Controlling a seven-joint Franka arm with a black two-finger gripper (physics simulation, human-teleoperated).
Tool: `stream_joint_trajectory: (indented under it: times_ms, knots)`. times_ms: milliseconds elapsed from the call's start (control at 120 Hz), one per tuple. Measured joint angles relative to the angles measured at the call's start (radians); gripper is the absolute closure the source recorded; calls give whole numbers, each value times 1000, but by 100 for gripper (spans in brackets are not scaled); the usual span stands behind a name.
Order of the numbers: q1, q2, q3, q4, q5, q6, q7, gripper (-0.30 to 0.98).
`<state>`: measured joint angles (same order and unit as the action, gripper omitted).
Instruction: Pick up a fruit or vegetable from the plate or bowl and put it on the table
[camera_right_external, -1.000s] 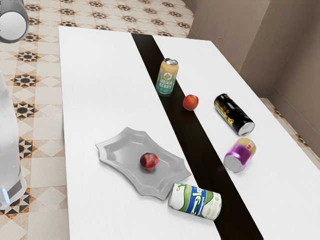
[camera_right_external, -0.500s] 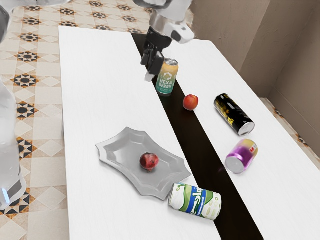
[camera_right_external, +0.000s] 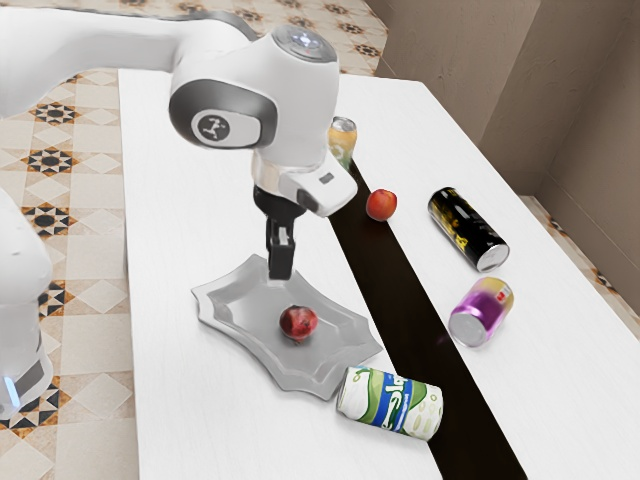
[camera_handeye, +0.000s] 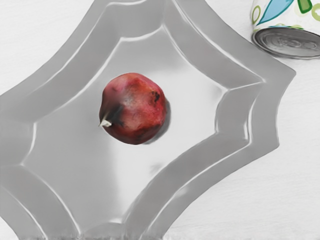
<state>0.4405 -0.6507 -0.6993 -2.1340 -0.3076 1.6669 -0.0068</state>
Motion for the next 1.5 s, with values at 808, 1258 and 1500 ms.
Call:
stream_joint_trajectory:
  times_ms: [808, 1258, 1500]
  knots:
    - [-46, 146, 15, -156, -71, 230, -45, 3]
    - [-15, 250, 19, -155, -58, 295, -53, 3]
    - [-13, 305, 20, -159, -55, 332, -55, 3]
